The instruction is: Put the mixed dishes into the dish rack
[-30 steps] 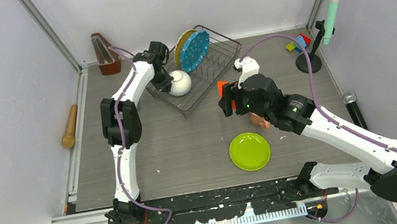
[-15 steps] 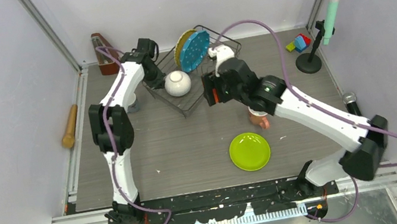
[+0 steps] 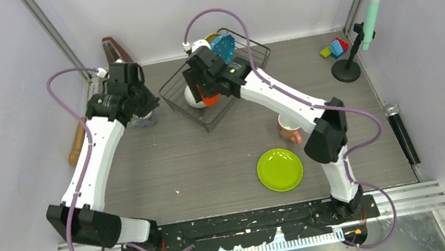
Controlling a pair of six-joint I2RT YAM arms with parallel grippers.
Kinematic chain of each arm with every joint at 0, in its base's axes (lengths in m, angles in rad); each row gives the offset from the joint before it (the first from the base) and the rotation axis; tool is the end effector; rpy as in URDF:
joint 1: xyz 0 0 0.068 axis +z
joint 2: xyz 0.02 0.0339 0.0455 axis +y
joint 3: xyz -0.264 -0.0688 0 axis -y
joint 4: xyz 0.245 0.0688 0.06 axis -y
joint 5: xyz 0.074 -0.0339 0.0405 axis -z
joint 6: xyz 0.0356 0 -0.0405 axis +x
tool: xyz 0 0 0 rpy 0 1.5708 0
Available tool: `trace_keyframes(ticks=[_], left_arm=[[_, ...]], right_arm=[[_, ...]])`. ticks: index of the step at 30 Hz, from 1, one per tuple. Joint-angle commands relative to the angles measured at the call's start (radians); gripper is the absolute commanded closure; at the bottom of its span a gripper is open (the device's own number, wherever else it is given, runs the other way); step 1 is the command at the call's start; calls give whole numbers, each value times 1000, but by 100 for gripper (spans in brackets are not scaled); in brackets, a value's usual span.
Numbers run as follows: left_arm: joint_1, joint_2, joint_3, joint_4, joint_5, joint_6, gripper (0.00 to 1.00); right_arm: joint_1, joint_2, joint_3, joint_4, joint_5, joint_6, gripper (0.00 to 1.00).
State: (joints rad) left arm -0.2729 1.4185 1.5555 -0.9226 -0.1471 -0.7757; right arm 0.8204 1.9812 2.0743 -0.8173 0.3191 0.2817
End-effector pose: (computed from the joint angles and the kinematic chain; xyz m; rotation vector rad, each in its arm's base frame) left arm 0.2823 -0.0736 0.3901 -0.6597 2.2780 -0.3402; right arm 0.3112 0.3175 0.3667 -0.4424 2.2170 0.2228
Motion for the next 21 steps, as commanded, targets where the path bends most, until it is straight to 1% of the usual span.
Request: trace_keyframes(ticks=[1, 5, 8, 11, 14, 18, 20, 21], left_arm=[[18, -75, -77, -38, -16, 22, 93], [23, -169, -161, -58, -12, 52, 92], [51, -224, -223, -73, -46, 81, 91], [89, -258, -266, -81, -46, 99, 91], [91, -290, -296, -71, -39, 97, 91], [92, -302, -316, -61, -22, 90, 91], [91, -295, -318, -66, -20, 91, 91], [91, -293, -318, -67, -19, 92, 91]], right_arm=[[35, 100, 149, -81, 117, -69, 100], [41, 209, 258, -150, 186, -94, 100], [49, 274, 334, -215, 230, -95, 100], [59, 319, 329, -220, 277, -97, 100], [67, 361, 325, -215, 310, -101, 100], [68, 406, 342, -211, 301, -99, 100], [68, 422, 351, -210, 280, -94, 97], [68, 427, 353, -209, 274, -90, 91]])
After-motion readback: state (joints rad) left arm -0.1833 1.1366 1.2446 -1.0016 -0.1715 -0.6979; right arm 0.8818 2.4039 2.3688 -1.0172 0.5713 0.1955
